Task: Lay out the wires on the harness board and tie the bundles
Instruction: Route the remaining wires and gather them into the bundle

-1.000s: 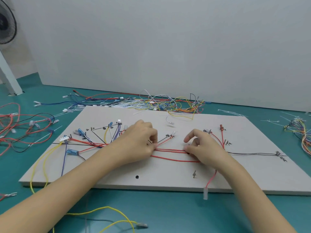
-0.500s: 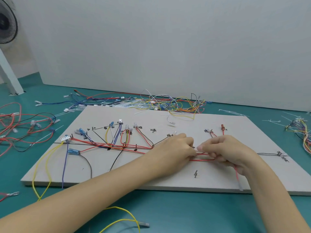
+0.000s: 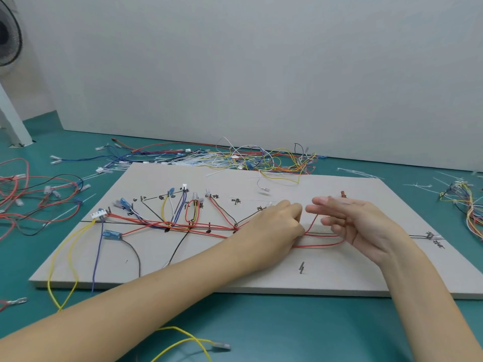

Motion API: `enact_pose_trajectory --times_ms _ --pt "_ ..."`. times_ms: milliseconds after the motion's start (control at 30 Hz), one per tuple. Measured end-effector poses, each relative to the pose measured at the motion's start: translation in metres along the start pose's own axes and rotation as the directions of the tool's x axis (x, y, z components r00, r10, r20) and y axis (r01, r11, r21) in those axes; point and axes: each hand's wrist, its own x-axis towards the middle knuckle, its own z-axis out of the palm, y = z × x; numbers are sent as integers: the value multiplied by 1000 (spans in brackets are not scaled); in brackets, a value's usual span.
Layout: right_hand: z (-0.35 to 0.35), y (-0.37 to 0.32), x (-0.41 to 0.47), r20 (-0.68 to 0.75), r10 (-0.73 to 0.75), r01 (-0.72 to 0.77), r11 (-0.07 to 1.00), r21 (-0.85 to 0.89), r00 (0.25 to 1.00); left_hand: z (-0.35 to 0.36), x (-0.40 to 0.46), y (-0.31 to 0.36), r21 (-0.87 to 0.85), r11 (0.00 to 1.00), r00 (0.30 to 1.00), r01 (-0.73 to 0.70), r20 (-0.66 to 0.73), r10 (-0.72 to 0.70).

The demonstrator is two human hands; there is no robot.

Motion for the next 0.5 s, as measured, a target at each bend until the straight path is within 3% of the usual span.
enact_pose_trajectory --times_ms 100,200,300,500 --pt "-6 1 4 -176 -110 95 991 -94 978 -1 2 3 13 1000 999 9 42 -9" --pt "-15 1 5 -303 -134 84 982 -171 944 -2 5 9 -13 1000 997 -1 74 2" --pt "-22 4 5 -341 -100 18 972 -236 935 -3 9 15 -38 999 998 -6 67 8" --pt "-36 4 4 -421 -169 -7 923 -384 891 3 23 18 -17 999 994 -49 100 51"
